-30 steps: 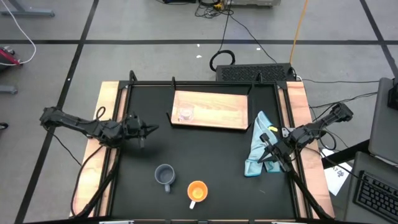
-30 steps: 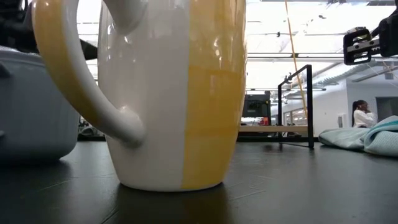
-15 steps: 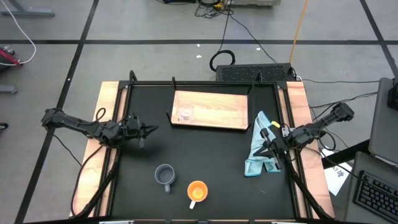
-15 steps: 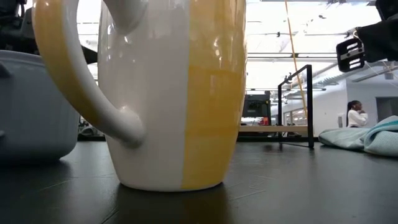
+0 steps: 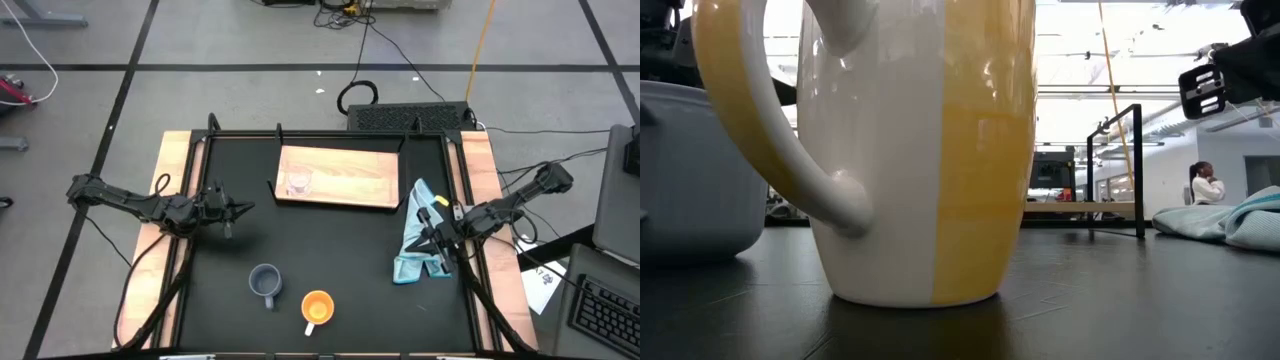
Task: Stack small to large cups/mugs on shelf
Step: Put the gray mug on the shelf
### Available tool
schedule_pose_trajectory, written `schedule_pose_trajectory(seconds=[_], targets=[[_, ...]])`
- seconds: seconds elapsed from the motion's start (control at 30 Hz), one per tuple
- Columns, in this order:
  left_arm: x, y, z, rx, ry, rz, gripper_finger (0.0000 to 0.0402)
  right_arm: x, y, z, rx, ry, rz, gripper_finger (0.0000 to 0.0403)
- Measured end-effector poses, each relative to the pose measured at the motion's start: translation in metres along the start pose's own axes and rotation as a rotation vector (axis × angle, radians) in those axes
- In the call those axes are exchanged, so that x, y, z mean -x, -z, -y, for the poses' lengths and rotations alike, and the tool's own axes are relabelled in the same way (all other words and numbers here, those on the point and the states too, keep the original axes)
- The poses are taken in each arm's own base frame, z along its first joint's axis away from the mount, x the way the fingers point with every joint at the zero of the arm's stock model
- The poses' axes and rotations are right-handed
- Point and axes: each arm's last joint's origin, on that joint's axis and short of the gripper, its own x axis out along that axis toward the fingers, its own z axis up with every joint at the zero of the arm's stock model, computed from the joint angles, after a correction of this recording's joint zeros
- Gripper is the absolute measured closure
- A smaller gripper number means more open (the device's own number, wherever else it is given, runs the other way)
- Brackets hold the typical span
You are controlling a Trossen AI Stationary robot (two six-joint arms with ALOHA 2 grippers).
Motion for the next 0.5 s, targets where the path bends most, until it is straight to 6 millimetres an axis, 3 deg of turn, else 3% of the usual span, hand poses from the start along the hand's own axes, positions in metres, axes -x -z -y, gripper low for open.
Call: schedule_pose_trajectory(seconds=[0.4, 0.5], targets=[[0.0, 0.0, 0.0, 0.001, 0.008, 0.0, 0.0397, -0.01, 0.011, -0.001, -0.059, 0.015, -0.127, 0.0403], [0.0, 0.0, 0.0, 0.002, 0.009, 0.0, 0.0397, -0.015, 0.001, -0.002, -0.057, 0.015, -0.133, 0.0403]])
